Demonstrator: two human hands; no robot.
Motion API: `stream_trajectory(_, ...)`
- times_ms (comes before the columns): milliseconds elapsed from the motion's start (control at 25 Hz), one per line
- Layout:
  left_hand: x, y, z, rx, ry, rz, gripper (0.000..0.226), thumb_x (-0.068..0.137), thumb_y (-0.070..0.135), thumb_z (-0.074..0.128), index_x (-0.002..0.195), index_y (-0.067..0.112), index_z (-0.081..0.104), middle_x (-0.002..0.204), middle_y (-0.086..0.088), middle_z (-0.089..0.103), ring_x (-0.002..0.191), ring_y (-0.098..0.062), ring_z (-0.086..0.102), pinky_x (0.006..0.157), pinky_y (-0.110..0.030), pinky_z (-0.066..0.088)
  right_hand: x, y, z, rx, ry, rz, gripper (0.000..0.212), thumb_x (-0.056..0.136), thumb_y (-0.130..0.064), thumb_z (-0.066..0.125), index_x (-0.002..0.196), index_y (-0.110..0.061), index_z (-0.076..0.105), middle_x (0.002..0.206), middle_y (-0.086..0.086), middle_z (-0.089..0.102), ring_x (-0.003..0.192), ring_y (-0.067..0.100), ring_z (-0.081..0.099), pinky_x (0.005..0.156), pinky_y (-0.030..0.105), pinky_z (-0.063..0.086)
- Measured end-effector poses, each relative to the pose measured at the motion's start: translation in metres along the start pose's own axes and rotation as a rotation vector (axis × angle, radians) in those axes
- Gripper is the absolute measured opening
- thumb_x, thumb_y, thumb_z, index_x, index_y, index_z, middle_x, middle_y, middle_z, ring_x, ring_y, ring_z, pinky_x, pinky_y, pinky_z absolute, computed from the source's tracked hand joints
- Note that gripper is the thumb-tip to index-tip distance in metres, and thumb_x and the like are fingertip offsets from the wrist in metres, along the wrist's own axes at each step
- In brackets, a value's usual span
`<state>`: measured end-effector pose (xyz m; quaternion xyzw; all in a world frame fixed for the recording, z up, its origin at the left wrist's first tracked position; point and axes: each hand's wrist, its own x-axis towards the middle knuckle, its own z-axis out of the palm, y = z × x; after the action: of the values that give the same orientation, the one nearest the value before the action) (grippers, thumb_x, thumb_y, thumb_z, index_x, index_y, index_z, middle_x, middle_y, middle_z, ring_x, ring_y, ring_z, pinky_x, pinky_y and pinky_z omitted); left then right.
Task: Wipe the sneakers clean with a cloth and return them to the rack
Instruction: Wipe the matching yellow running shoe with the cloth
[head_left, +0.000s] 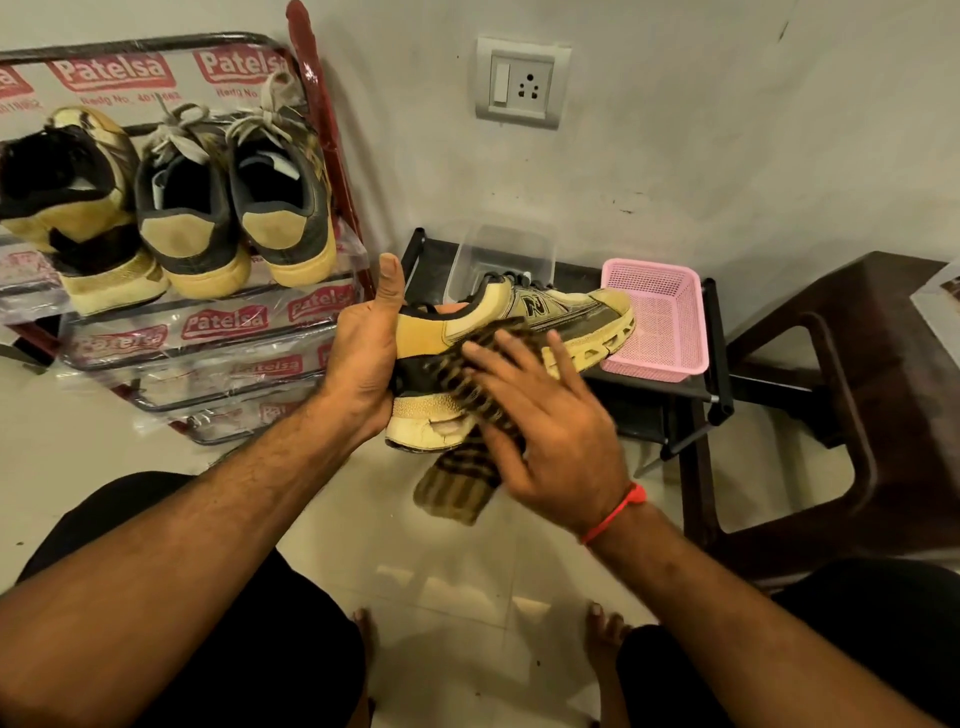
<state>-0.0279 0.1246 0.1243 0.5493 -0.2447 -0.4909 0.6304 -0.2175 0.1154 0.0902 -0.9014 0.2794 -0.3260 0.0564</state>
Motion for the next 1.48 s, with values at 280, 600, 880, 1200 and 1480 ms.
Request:
stream_trajectory(280, -0.005, 0.003, 0.005, 0.022, 0.043, 0.008, 0.076, 0.071, 0.073, 0.060, 0.089, 0.001, 0.077, 0.105, -0.030, 0.073, 0.100, -0.045, 0.069, 0.094, -0.063, 0.055, -0.005, -0.001, 0.004, 0.141, 0.022, 0.193, 0.046, 0.099, -0.026, 0.053, 0.142, -0.009, 0.052, 0.153, 0.004, 0.045, 0.149, 0.025, 0.033, 0.120, 0.055, 0.026)
stream_trajectory(600, -0.003, 0.001, 0.005, -0.014, 0.000, 0.029, 0.119, 0.053, 0.085, 0.073, 0.112, -0.017, 0.060, 0.118, -0.042, 0.063, 0.110, -0.059, 0.062, 0.094, -0.069, 0.052, 0.003, 0.042, -0.002, 0.007, 0.059, 0.355, 0.045, 0.100, -0.039, 0.047, 0.137, -0.015, 0.058, 0.154, 0.000, 0.045, 0.150, 0.027, 0.028, 0.117, 0.061, 0.026)
stream_trajectory(880, -0.009, 0.000, 0.005, -0.009, -0.034, 0.013, 0.108, 0.070, 0.079, 0.064, 0.114, -0.020, 0.059, 0.123, -0.050, 0.053, 0.098, -0.043, 0.059, 0.098, -0.066, 0.047, -0.002, -0.014, 0.006, -0.062, -0.091, 0.031, 0.052, 0.101, -0.042, 0.043, 0.151, -0.025, 0.043, 0.163, -0.006, 0.027, 0.155, 0.027, 0.010, 0.117, 0.069, 0.011)
stream_trajectory(1200, -0.005, 0.001, 0.009, 0.017, 0.055, -0.007, 0.066, 0.070, 0.072, 0.061, 0.081, 0.009, 0.079, 0.103, -0.027, 0.074, 0.105, -0.049, 0.068, 0.091, -0.062, 0.057, 0.000, 0.032, 0.010, 0.258, -0.005, 0.571, 0.055, 0.098, -0.054, 0.045, 0.139, -0.021, 0.059, 0.165, 0.003, 0.015, 0.149, 0.026, 0.016, 0.122, 0.049, 0.022)
stream_trajectory(1480, -0.006, 0.001, 0.009, 0.016, 0.083, 0.012, 0.086, 0.063, 0.075, 0.066, 0.093, -0.005, 0.071, 0.111, -0.035, 0.069, 0.105, -0.053, 0.067, 0.090, -0.064, 0.056, 0.004, 0.015, 0.008, 0.320, -0.086, 0.762, 0.047, 0.098, -0.040, 0.056, 0.141, -0.022, 0.056, 0.154, 0.009, 0.030, 0.142, 0.024, 0.022, 0.114, 0.034, 0.027)
